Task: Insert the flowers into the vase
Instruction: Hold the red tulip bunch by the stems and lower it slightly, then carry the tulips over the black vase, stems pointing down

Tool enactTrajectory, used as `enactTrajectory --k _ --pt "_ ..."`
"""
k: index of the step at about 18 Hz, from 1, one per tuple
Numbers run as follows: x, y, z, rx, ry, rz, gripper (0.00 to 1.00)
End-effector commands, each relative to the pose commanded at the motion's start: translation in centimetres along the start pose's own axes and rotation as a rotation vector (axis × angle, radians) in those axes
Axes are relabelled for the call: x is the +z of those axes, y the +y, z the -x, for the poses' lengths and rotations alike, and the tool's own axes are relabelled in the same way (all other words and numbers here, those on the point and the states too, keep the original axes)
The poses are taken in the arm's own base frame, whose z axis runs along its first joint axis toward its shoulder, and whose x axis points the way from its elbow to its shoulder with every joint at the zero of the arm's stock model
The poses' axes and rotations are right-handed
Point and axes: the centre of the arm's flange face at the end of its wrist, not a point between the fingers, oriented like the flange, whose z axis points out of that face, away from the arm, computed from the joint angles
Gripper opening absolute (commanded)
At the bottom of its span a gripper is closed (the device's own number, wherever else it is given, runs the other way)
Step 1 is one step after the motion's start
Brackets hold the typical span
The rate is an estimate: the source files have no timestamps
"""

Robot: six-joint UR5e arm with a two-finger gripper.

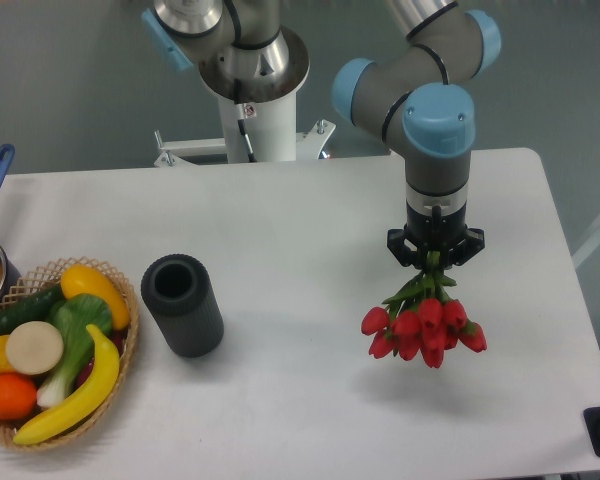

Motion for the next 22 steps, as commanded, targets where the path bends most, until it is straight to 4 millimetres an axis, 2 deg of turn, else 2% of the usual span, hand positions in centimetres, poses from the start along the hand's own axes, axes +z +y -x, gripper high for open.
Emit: enactTrajectory --k 5,9,12,15,22 --pt "-1.3 -1.0 0.3 0.004 0.001 -0.055 0.00" --pt "-4.5 -4.5 -0.6 0.039 0.006 -0.183 0.00" --pt "-7.0 -7.4 -2.3 0.075 0.046 -0.335 0.00" --pt "-9.3 -9.7 -3.8 0.087 0.168 -0.489 0.00" --pt "-13.3 -12.2 -6.6 0.158 0.442 -0.781 0.00"
